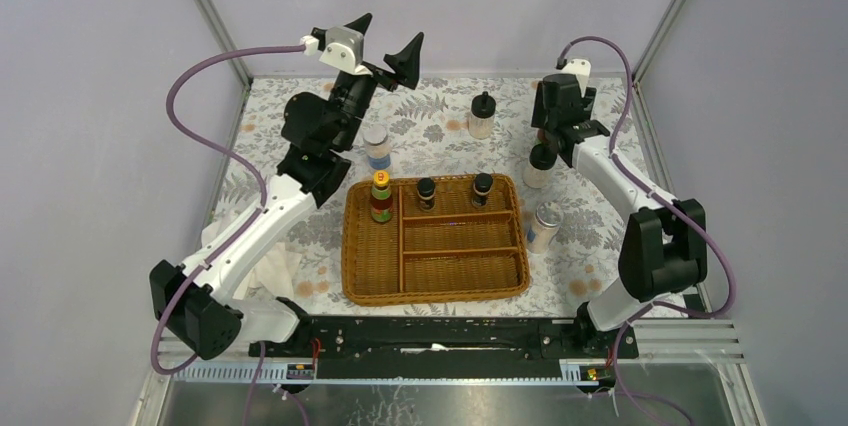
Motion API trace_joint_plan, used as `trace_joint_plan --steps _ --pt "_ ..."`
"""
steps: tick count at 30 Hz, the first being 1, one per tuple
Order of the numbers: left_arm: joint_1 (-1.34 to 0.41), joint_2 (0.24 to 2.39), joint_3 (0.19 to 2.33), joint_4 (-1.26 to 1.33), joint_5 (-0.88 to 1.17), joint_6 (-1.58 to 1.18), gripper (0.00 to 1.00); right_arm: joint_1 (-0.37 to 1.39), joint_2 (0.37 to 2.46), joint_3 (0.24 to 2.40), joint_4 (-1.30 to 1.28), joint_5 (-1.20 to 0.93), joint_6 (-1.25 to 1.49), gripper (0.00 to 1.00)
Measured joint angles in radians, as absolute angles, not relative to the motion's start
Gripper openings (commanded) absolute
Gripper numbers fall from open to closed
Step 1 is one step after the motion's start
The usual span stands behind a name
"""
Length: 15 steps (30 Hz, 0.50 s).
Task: Organize the condiment bottles
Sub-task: Pick up the bottle from the center of the board.
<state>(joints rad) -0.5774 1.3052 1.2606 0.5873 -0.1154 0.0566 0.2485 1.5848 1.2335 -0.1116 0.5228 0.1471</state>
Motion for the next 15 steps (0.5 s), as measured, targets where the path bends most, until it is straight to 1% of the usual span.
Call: trace_joint_plan --steps 15 --pt "-0.577 1.325 1.261 0.601 -0.115 0.088 0.99 0.227 1.661 1.291 -0.092 0.476 0.147 0.73"
